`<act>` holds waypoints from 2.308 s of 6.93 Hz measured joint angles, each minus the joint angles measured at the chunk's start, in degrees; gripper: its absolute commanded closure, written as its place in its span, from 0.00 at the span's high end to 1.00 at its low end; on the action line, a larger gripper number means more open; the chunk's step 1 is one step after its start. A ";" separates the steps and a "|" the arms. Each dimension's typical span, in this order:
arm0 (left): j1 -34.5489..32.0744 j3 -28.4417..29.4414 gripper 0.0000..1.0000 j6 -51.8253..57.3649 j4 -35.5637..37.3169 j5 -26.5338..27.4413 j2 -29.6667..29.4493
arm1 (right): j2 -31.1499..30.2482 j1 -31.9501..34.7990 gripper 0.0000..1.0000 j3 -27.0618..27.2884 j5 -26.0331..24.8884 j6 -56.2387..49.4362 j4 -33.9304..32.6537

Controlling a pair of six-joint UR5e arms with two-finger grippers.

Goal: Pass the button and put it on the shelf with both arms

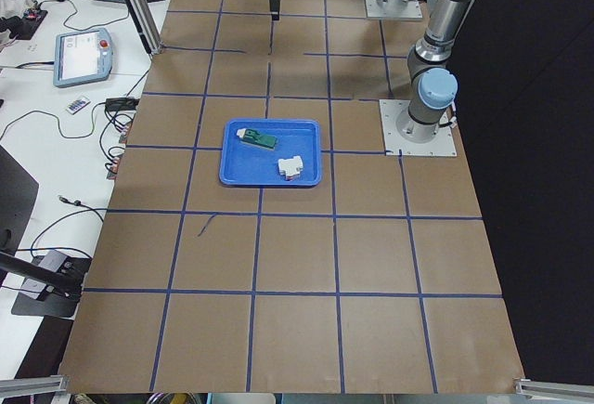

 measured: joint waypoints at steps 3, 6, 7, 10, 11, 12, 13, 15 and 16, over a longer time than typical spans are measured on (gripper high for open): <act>-0.03 -0.01 1.00 -0.09 0.00 -0.02 0.01 | -1.91 0.22 0.85 -0.99 0.04 1.68 3.61; -0.02 -0.01 1.00 -0.16 0.06 0.14 0.06 | -7.91 5.32 1.00 -4.25 0.04 8.65 19.15; -0.02 -0.01 1.00 -0.16 0.06 0.11 0.08 | -10.03 9.44 1.00 -4.84 -0.04 11.57 22.63; 0.21 0.08 1.00 0.00 0.07 0.09 0.23 | -13.19 24.82 1.00 -5.23 -0.84 30.36 24.59; 0.36 0.10 1.00 0.03 0.06 0.07 0.25 | -13.28 30.27 1.00 -5.24 -0.86 39.72 24.48; 0.48 0.10 1.00 0.05 0.07 0.05 0.29 | -13.17 35.03 1.00 -5.23 -0.53 49.37 24.29; 0.60 0.09 1.00 0.04 0.07 0.07 0.33 | -12.97 37.67 1.00 -5.21 -0.06 56.67 24.21; 0.90 0.09 1.00 0.02 0.11 0.08 0.35 | -12.47 40.06 1.00 -5.21 0.11 63.94 23.57; 0.99 0.13 1.00 0.02 0.18 0.09 0.35 | -12.38 40.50 1.00 -5.31 0.00 65.27 22.67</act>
